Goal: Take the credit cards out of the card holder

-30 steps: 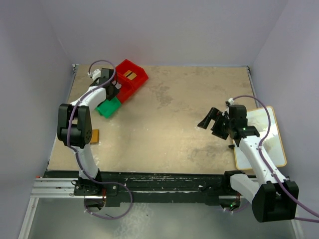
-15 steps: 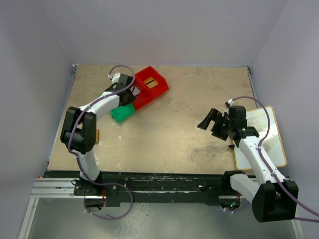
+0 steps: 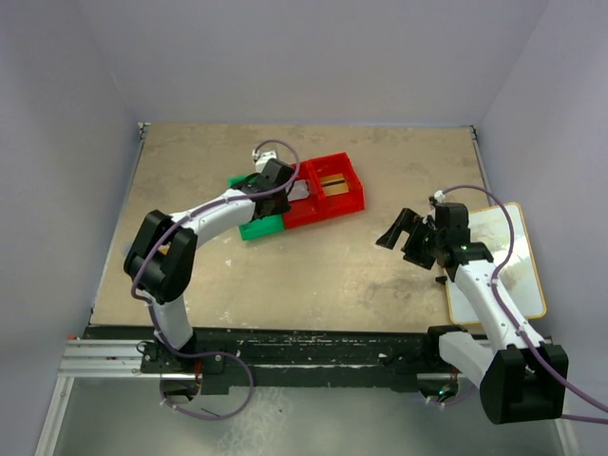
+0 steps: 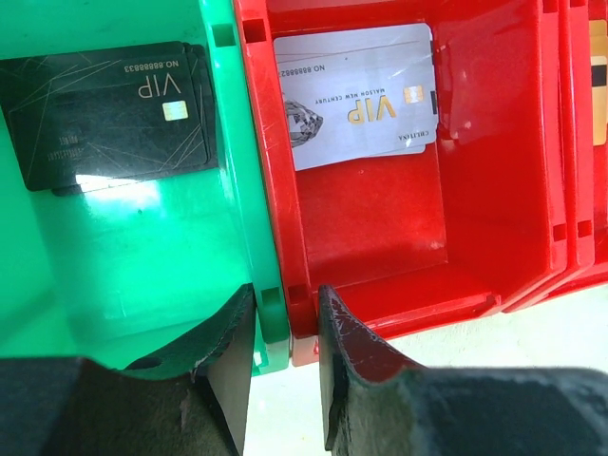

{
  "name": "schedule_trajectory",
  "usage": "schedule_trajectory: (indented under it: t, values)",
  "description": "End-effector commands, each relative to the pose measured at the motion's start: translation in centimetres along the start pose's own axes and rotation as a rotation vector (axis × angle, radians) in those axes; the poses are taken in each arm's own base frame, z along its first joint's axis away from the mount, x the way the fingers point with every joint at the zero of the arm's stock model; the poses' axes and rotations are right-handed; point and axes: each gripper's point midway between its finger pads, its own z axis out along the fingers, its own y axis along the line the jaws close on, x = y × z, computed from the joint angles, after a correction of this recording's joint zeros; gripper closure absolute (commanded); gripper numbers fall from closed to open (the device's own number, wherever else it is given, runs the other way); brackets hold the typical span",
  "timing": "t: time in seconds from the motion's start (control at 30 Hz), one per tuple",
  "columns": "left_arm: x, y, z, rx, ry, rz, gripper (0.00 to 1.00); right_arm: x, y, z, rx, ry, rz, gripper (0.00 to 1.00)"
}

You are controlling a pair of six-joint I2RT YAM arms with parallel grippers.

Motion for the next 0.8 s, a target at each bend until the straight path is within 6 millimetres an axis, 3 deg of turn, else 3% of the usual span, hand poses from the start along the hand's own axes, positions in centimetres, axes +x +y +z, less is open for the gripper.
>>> schedule_trajectory:
  t: [0.0, 0.1, 0.23, 0.3, 0.5, 0.57, 0.63, 0.7, 0.77]
  values:
    - [2.0, -0.5, -0.8, 0.014, 0.045, 0.097, 0.9, -0.8, 0.8, -0.3, -0.029, -0.031, -0.008, 0.0]
    - [2.0, -0.7, -0.9, 0.011, 0.044, 0.11, 0.85, -0.7, 0.8, -0.3, -0.029, -0.026, -0.009, 0.0]
    - [0.5, -1.2, -2.2, 0.031, 0.001, 0.099, 0.56, -0.4, 0.7, -0.2, -0.033, -0.02, -0.009, 0.0]
    - [-1.3, -1.5, -3.6, 0.044, -0.048, 0.083, 0.45, -0.3, 0.8, -0.1, -0.041, -0.017, -0.015, 0.0]
    - [-7.0, -1.0, -9.4, 0.038, -0.228, 0.022, 0.29, 0.0, 0.7, 0.4, -0.05, -0.004, -0.026, 0.0]
    - [-8.3, 1.0, -11.2, -0.031, -0.295, 0.005, 0.23, 0.0, 0.6, 0.6, -0.049, 0.003, -0.032, 0.0]
    - [-8.8, 4.4, -12.4, -0.145, -0.34, -0.02, 0.19, -0.1, 0.7, 0.7, -0.054, 0.005, -0.04, 0.0]
    - [-8.6, 9.5, -12.6, -0.283, -0.336, -0.069, 0.17, -0.3, 0.9, 0.8, -0.061, 0.005, -0.047, 0.0]
    - [-7.6, 16.6, -12.8, -0.465, -0.285, -0.129, 0.17, -0.6, 1.1, 0.9, -0.071, 0.003, -0.053, 0.0]
